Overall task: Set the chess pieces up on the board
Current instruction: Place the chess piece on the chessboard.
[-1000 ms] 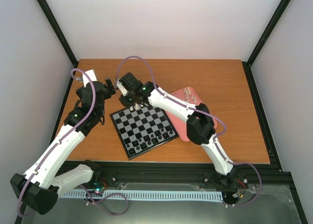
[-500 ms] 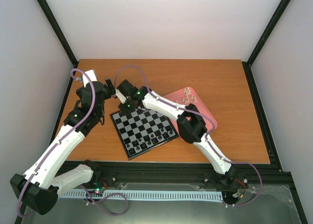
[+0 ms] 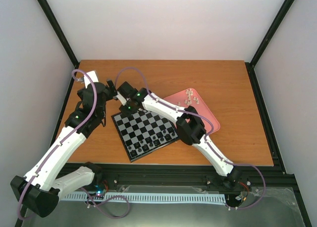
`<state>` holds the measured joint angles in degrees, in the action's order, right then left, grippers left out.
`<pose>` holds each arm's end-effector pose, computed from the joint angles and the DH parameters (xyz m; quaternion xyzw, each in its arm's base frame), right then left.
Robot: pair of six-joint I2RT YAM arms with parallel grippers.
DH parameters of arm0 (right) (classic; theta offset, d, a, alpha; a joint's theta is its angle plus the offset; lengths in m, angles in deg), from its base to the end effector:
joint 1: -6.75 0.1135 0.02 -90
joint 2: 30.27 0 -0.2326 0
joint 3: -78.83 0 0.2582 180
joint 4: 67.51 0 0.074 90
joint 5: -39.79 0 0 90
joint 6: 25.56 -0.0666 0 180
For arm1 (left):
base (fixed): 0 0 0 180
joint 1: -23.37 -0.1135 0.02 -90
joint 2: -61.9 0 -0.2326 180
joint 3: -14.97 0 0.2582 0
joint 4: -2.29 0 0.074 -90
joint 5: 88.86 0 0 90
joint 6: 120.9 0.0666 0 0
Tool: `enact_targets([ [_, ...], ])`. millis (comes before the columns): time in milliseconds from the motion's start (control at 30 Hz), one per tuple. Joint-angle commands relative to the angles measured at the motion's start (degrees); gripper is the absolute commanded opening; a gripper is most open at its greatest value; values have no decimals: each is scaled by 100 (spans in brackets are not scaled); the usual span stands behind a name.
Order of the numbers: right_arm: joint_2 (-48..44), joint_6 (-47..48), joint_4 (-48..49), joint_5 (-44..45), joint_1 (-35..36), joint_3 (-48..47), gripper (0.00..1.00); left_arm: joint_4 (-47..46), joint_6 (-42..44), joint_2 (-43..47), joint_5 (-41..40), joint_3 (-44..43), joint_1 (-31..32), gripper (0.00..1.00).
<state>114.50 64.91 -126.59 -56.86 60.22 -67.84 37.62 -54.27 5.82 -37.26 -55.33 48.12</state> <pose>0.3176 0.4417 0.1385 -0.4489 0.8461 0.1756 0.2276 0.2518 -0.0705 0.3245 -0.1766 0.7810 0.0299 0.5983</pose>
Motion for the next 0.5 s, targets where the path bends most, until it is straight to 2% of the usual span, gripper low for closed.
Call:
enact_targets([
  [0,86,23,-93,111,33,-160,10,-52,-60,-35,-40,-49,-41,100],
  [467,183,-12,-63,145,-89,-152,11,-83,-45,-134,-46,-58,-41,100],
])
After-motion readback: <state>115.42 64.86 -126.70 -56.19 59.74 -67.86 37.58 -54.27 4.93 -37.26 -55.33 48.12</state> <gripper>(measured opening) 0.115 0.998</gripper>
